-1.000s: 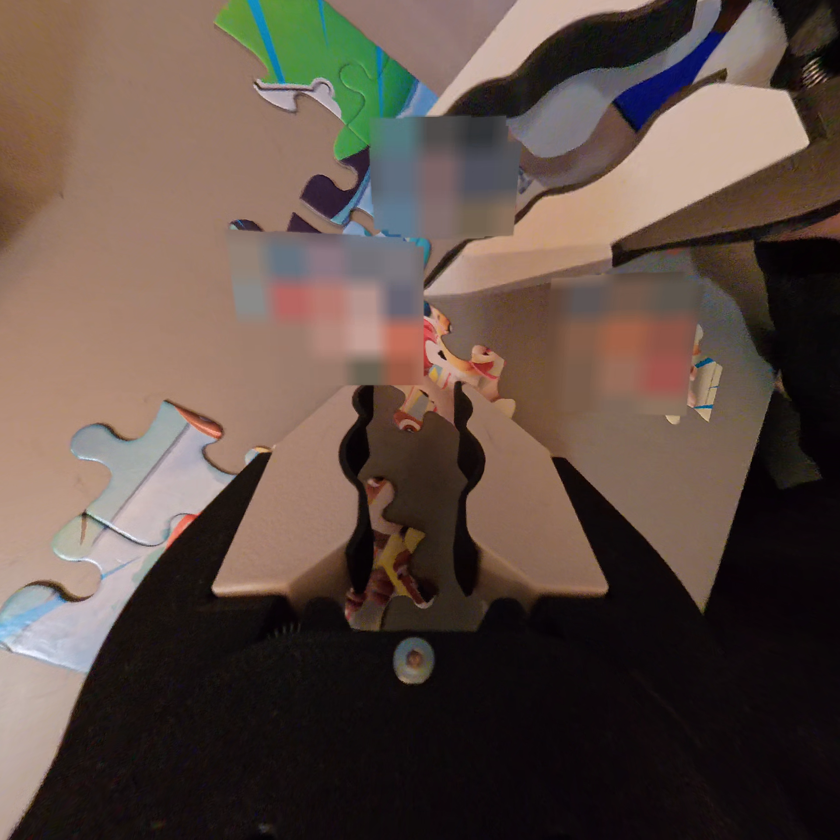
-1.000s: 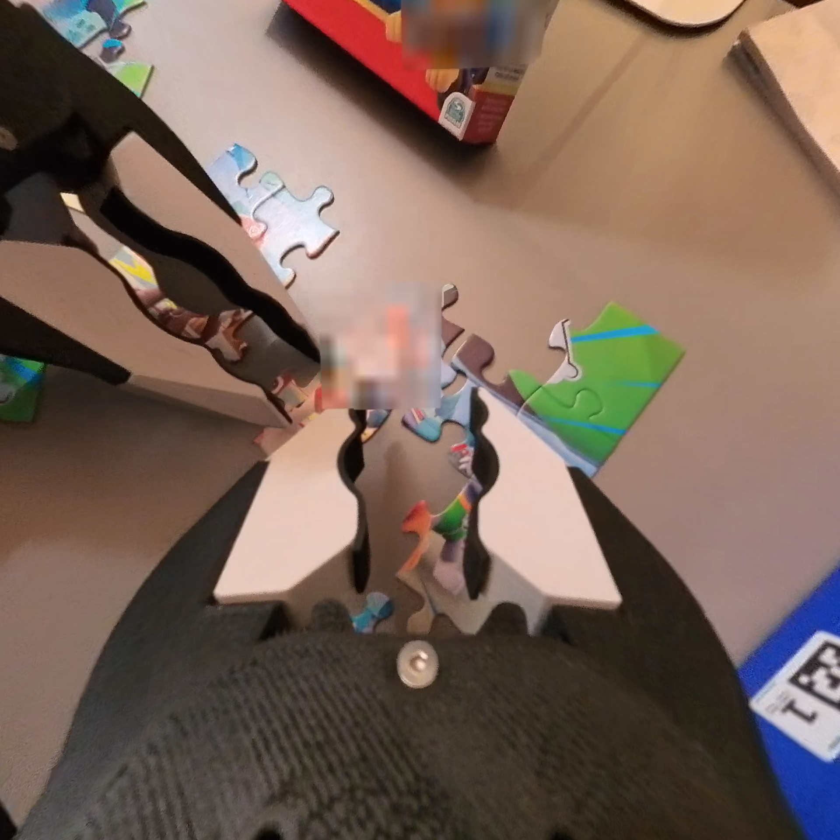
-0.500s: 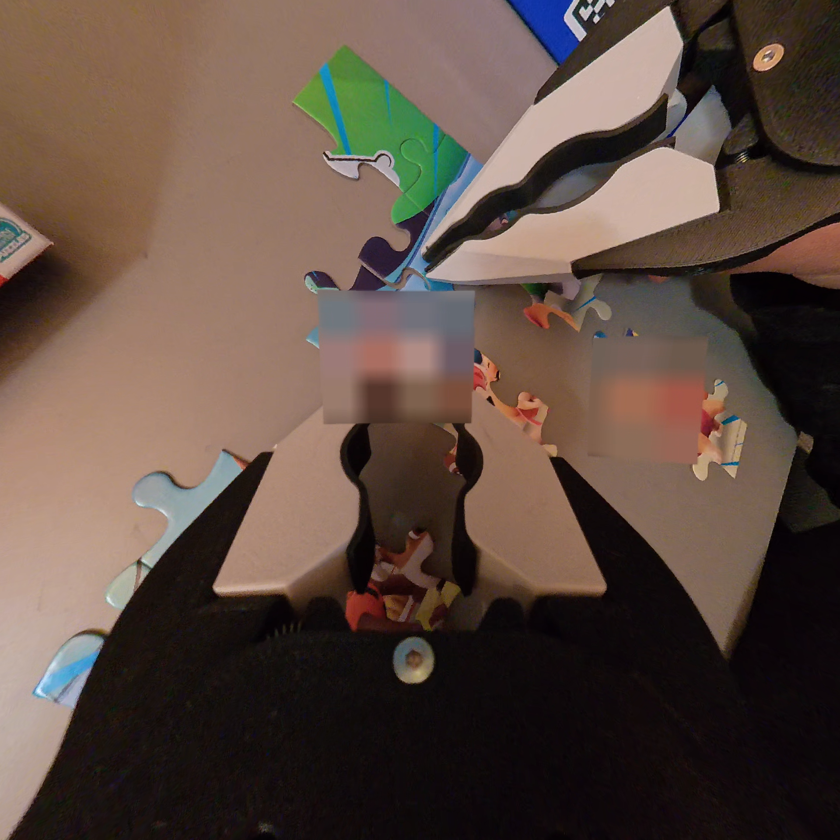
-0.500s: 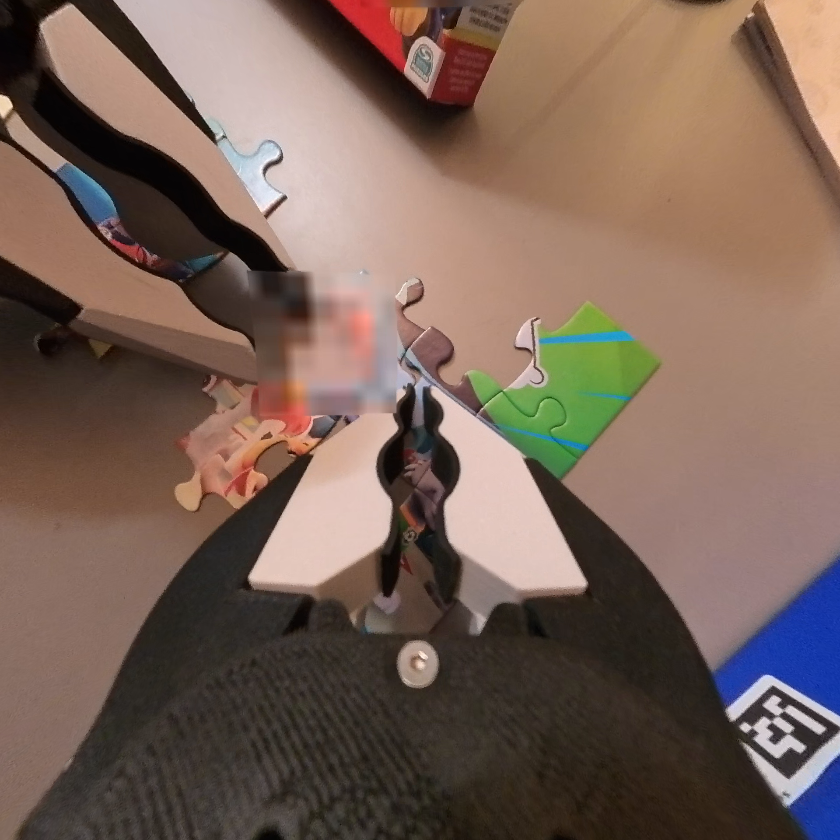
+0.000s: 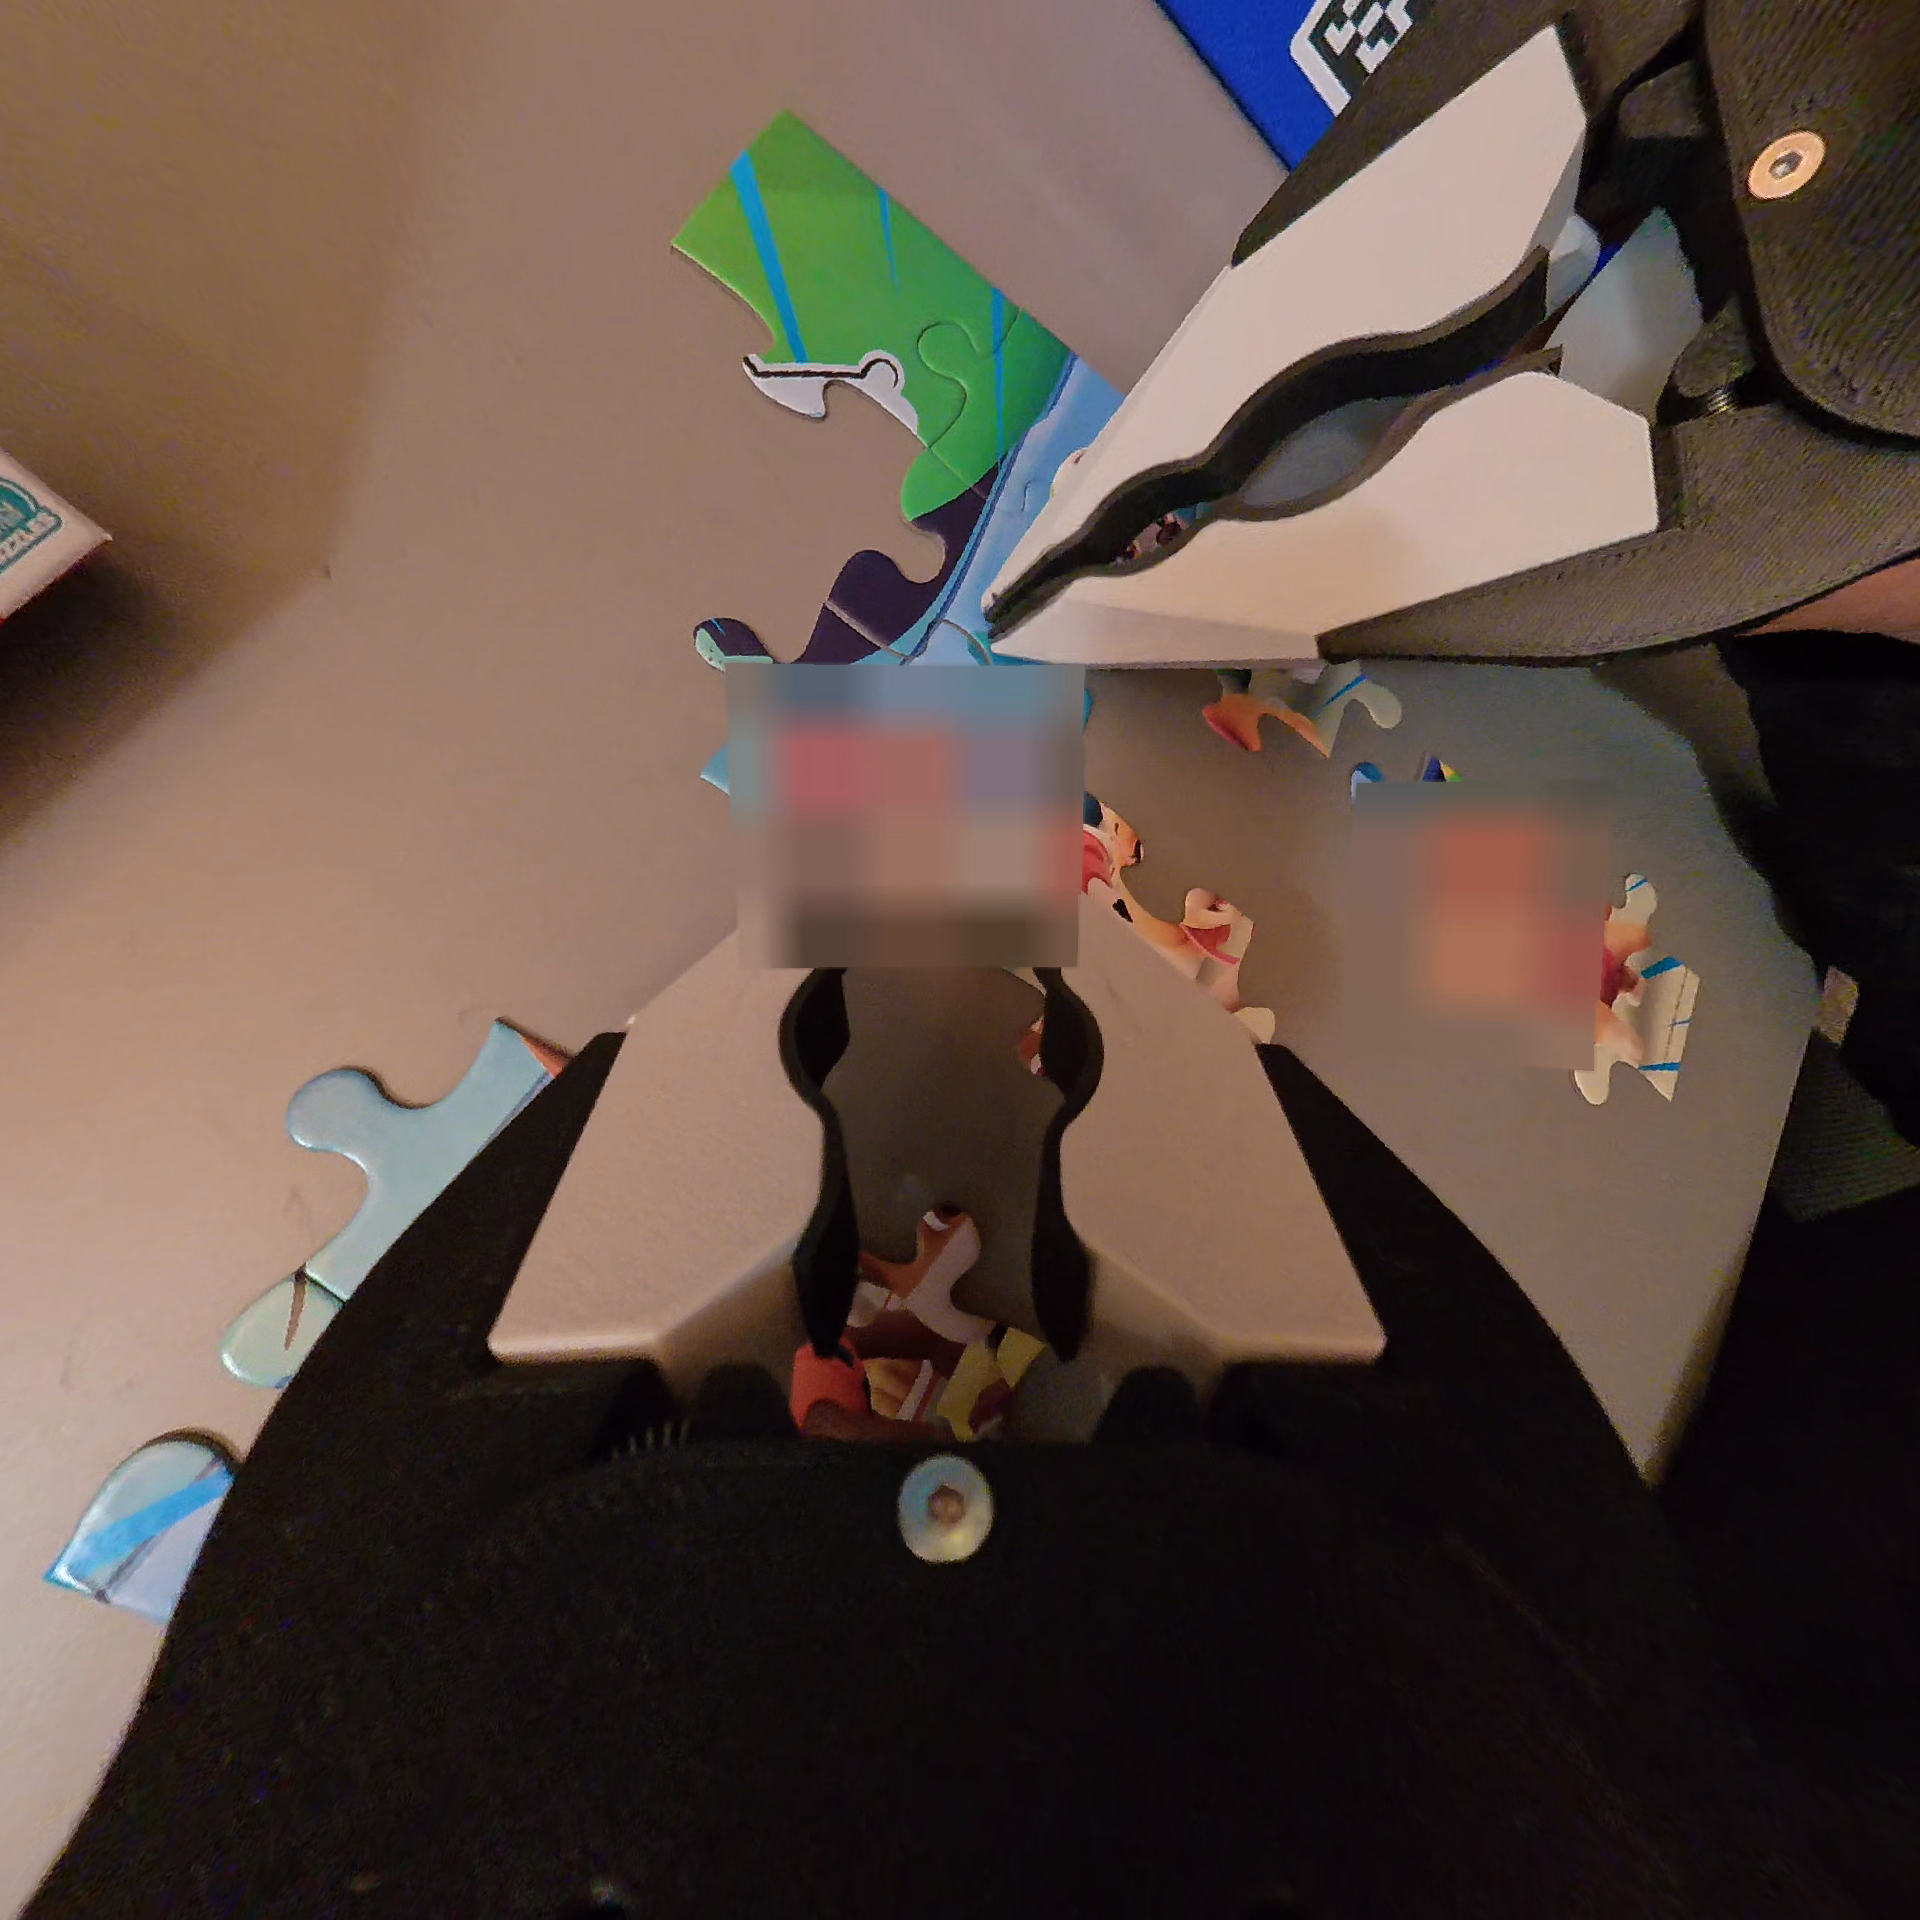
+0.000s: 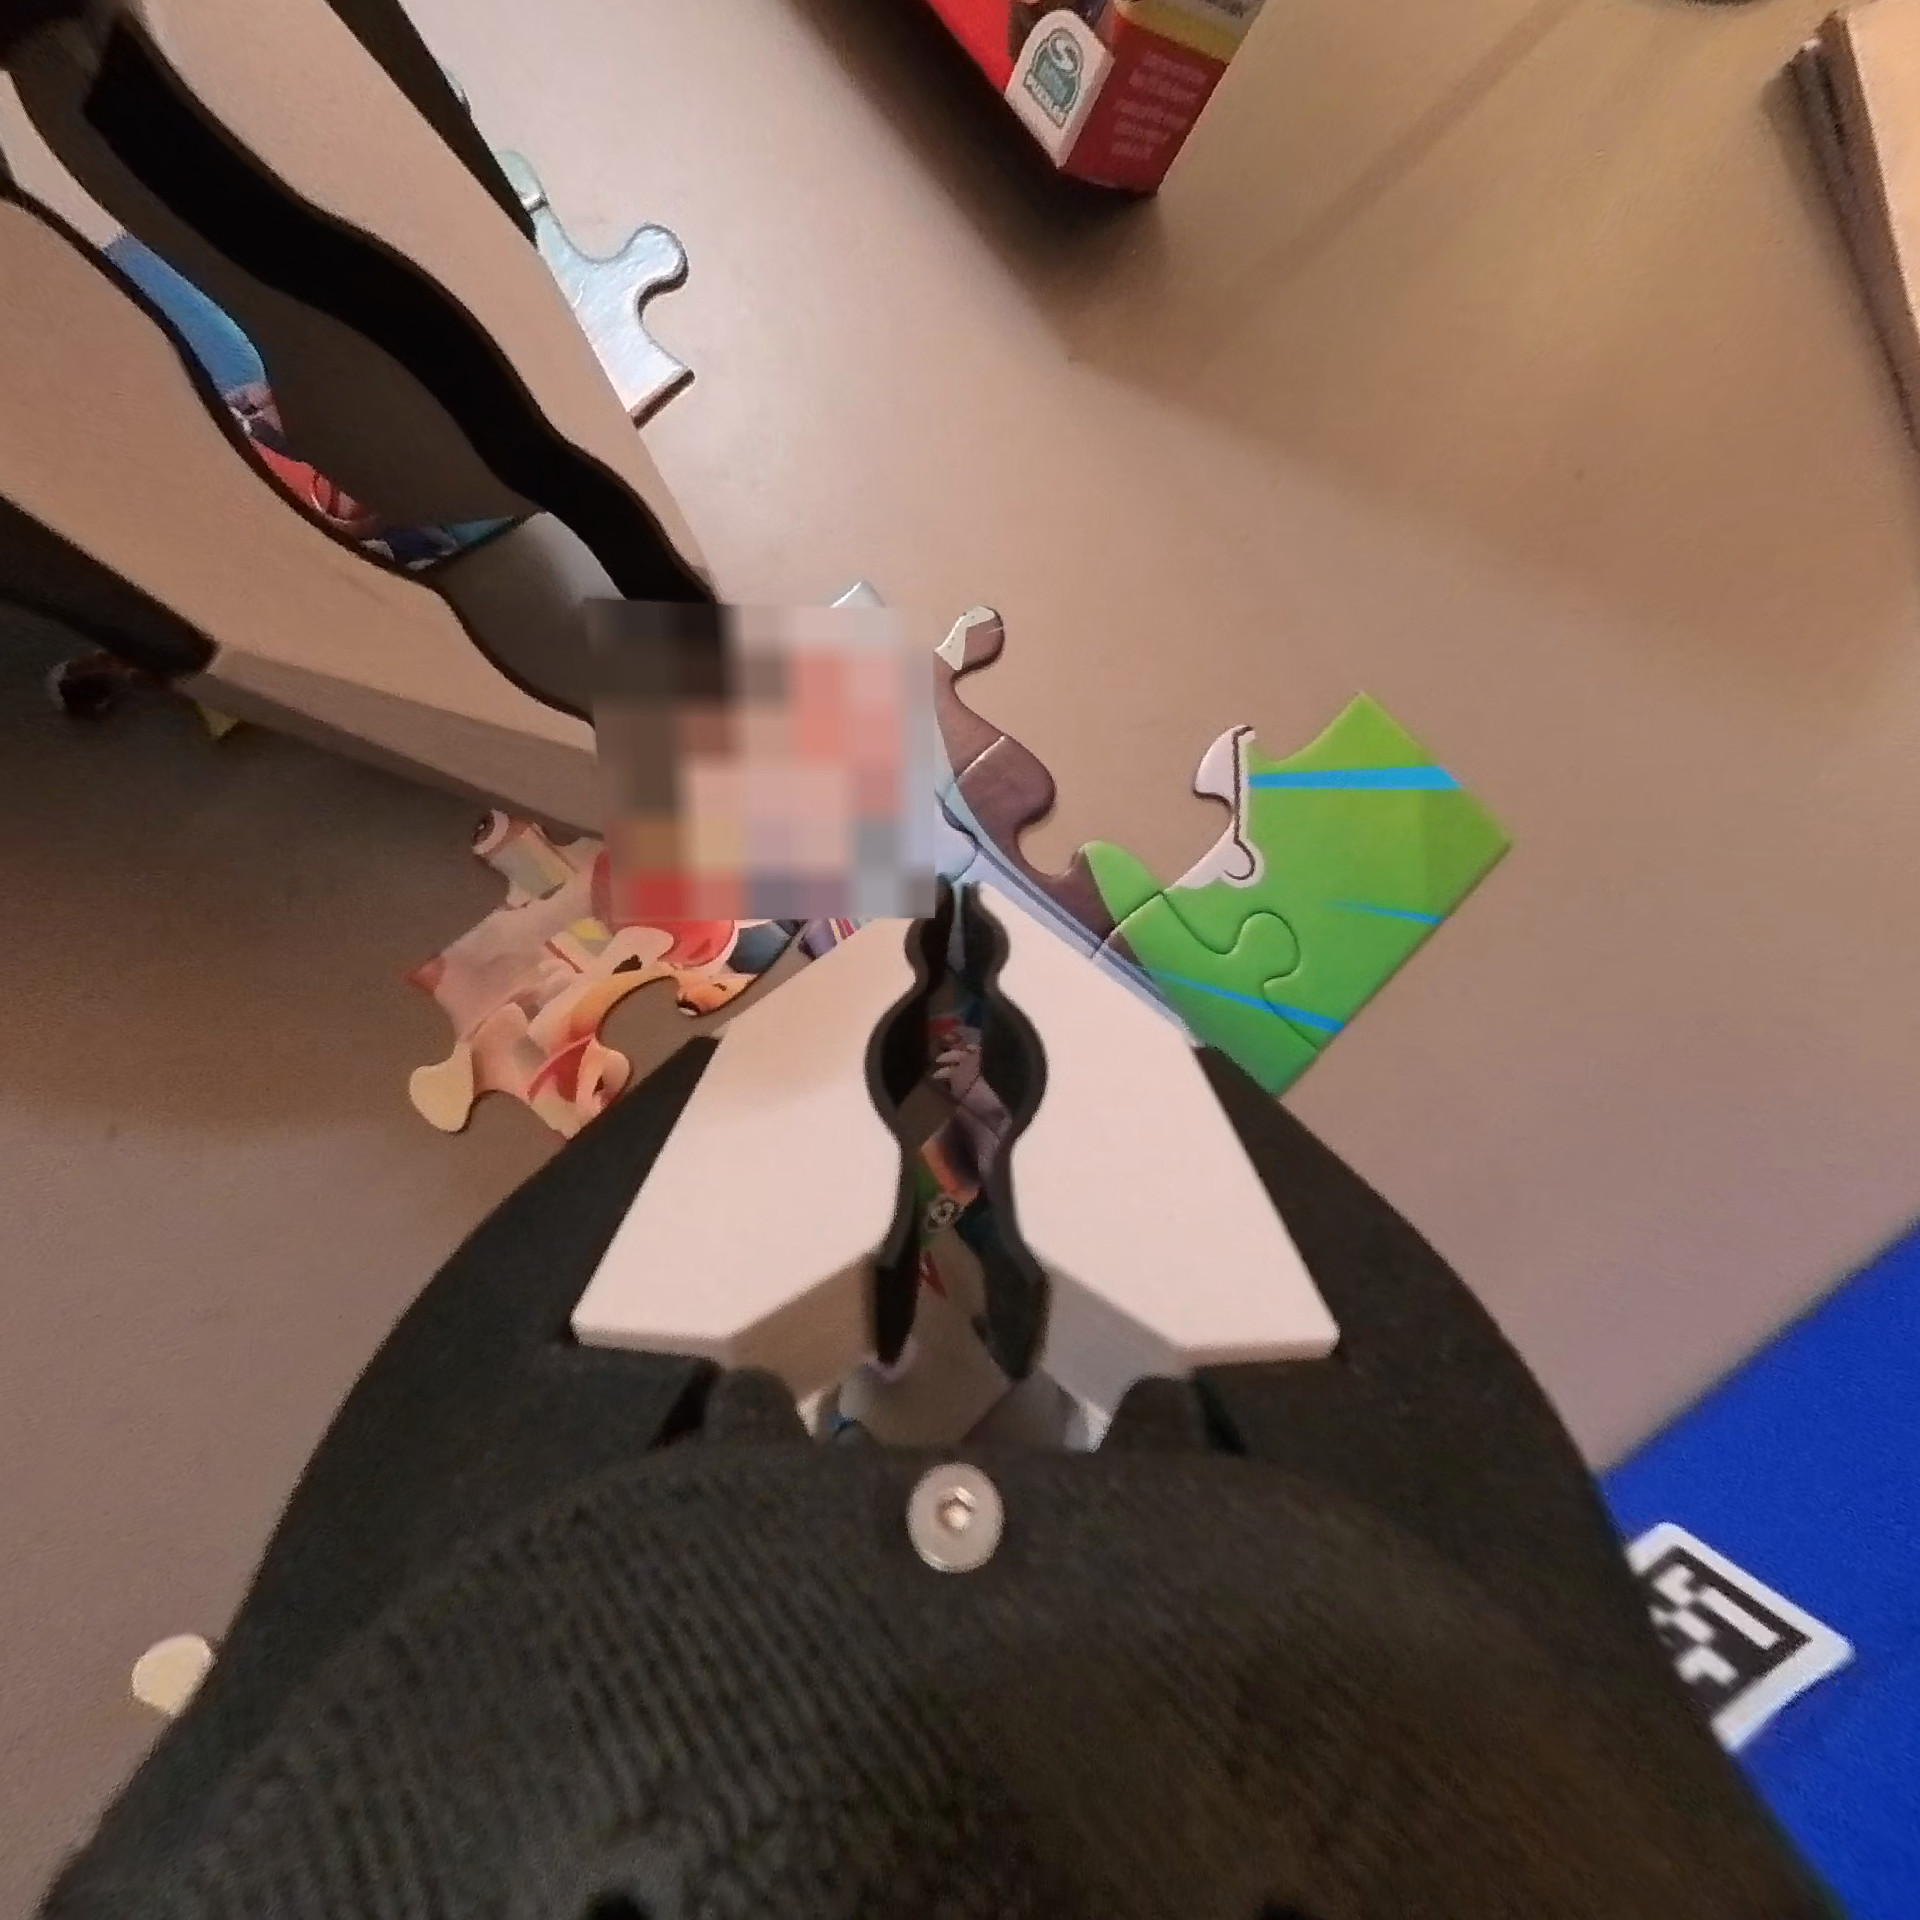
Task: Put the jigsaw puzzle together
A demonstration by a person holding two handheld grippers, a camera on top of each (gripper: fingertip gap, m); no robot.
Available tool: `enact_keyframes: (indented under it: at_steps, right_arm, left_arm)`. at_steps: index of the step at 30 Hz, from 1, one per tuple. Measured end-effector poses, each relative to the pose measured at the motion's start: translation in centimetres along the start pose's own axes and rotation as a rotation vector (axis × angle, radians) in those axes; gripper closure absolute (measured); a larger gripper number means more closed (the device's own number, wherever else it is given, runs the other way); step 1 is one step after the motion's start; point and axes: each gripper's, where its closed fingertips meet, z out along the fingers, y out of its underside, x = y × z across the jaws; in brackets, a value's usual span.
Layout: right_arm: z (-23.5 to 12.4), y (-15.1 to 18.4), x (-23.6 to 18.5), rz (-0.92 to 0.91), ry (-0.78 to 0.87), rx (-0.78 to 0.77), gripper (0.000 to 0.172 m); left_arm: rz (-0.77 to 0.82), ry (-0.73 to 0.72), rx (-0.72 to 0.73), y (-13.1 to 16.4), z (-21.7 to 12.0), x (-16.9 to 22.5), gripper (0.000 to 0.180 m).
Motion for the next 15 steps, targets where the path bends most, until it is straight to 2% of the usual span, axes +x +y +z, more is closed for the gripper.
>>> enact_keyframes:
  at_steps: [2, 5, 8, 13, 15]
  right_arm:
    - [-0.1, -0.6, -0.1, -0.013, -0.001, 0.017, 0.163]
    - [0.0, -1.5, 0.0, -0.002, -0.012, 0.057, 0.163]
    - [0.7, -0.8, -0.3, -0.031, -0.040, 0.017, 0.160]
    - [0.7, -0.9, -0.4, -0.072, -0.068, 0.075, 0.159]
    - [0.6, -0.8, -0.4, -0.089, -0.059, 0.053, 0.156]
  left_arm:
    - [-0.004, 0.007, 0.000, 0.0, 0.0, 0.1, 0.149]
    - [-0.010, 0.012, 0.002, 0.0, 0.0, 0.0, 0.149]
    - [-0.008, 0.013, 0.001, 0.0, 0.0, 0.0, 0.149]
    - [-0.001, 0.011, -0.002, 0.0, 0.0, 0.0, 0.149]
    - [0.000, 0.012, -0.003, 0.0, 0.0, 0.0, 0.150]
